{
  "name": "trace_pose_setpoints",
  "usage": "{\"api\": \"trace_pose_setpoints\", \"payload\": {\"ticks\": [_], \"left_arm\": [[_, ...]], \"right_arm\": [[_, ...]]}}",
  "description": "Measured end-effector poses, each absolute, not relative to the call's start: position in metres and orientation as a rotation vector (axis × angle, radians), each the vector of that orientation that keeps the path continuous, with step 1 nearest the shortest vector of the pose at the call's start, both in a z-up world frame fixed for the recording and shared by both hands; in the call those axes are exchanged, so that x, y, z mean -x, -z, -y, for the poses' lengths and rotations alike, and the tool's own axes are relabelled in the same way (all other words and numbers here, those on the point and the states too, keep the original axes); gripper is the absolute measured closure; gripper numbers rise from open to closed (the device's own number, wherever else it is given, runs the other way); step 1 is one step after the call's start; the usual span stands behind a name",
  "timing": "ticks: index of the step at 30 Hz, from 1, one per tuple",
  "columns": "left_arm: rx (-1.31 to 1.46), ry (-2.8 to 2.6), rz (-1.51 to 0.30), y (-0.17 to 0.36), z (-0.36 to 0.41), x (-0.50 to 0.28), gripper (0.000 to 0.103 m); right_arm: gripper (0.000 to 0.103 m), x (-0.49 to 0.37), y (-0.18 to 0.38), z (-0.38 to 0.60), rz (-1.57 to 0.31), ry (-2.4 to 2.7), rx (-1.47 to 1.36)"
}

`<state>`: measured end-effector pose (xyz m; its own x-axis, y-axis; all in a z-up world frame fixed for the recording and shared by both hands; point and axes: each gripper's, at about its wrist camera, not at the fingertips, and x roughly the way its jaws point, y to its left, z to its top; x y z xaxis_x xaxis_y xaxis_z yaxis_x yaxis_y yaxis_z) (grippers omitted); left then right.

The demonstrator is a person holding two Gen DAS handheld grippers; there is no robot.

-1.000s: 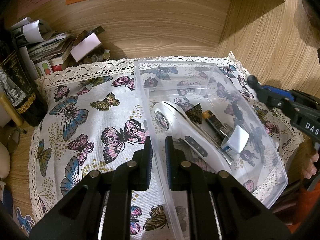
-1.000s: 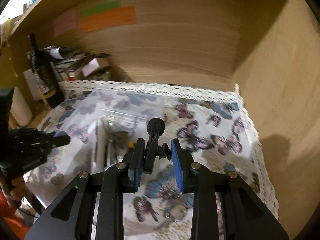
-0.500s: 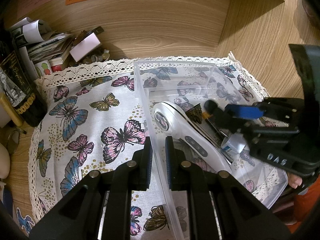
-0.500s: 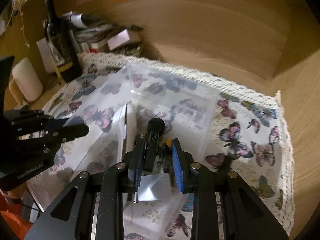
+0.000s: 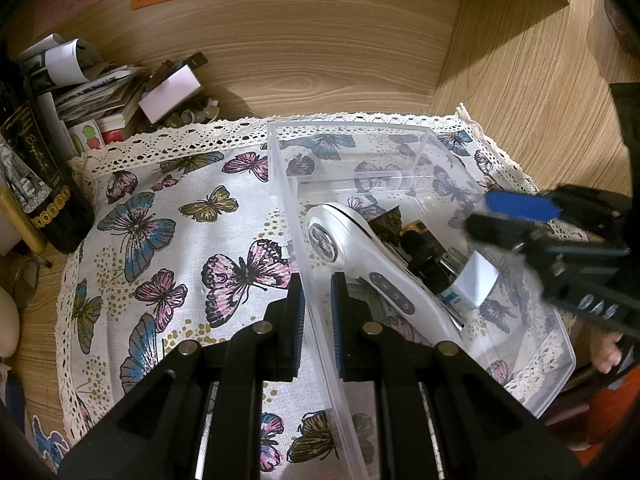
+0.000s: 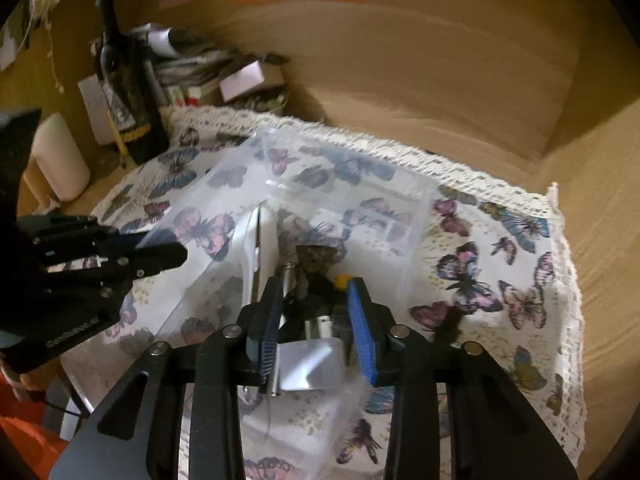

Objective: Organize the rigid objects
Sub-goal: 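Grasp the silver keys on the cloth with the right tool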

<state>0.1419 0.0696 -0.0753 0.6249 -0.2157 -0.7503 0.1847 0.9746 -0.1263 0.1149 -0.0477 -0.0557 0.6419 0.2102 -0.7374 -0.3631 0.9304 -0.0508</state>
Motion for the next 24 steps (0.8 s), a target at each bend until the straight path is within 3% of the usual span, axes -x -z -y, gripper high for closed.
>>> {"api": "trace_pose_setpoints", "payload": {"ticks": [10, 24], "left_arm": [[0.038, 0.229, -0.866, 0.075, -0.07, -0.142, 0.092], [0.036, 0.229, -0.869, 0.076, -0.07, -0.143, 0.092]], "right_arm": [[0.06, -0.094, 0.038, 0.111, -0.758, -0.138, 0.137], [0.058, -0.081, 0.102, 0.144, -0.941, -0.073, 0.038]]}}
